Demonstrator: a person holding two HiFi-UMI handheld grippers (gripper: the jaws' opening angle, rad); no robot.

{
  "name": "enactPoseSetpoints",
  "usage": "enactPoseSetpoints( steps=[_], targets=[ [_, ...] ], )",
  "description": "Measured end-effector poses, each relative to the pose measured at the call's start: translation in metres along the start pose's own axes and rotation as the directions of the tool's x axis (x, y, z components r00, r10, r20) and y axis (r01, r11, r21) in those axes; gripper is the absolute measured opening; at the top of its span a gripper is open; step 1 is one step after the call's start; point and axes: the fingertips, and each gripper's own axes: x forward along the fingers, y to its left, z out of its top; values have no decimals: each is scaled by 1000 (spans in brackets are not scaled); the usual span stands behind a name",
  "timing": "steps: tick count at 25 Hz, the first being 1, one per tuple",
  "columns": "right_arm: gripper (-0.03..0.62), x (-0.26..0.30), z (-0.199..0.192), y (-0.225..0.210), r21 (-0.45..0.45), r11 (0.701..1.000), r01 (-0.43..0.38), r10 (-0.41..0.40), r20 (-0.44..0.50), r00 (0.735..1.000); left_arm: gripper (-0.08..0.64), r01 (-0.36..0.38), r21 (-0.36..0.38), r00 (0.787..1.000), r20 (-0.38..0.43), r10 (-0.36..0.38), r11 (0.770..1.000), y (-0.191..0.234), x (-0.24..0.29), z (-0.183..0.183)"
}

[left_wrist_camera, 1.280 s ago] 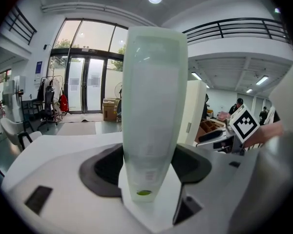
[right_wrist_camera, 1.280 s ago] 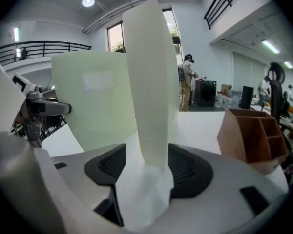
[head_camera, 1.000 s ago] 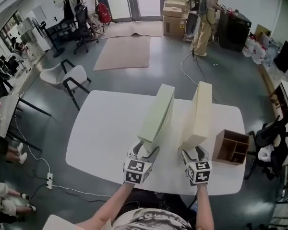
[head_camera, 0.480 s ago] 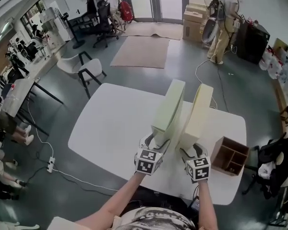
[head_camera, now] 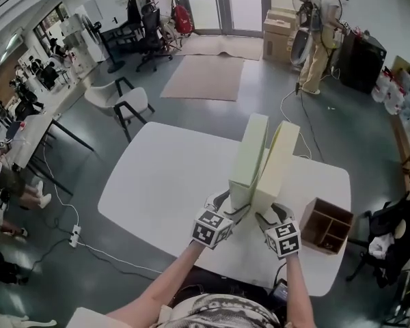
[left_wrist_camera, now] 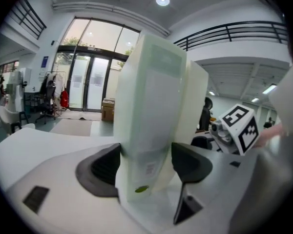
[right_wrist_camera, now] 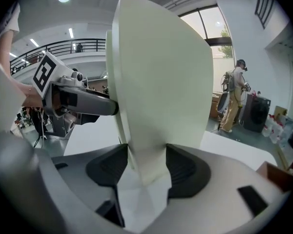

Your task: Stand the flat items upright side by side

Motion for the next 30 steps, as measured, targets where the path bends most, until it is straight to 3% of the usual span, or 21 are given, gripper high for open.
enactPoseSetpoints(
  steps=[3,7,30],
  targets=[
    [246,0,0,-1,-34,999,-31,31,-1,1000,325,86,72,996,-25,-84,994,-4,-1,-3],
    [242,3,1,-3,-65,996,-56,57,3,998,325,105,127,993,-59,-98,986,-1,0,-3],
    [235,-2,-7,-4,-25,999,-35,34,-9,999,325,70,99,997,-40,-66,993,-3,4,-3]
  ],
)
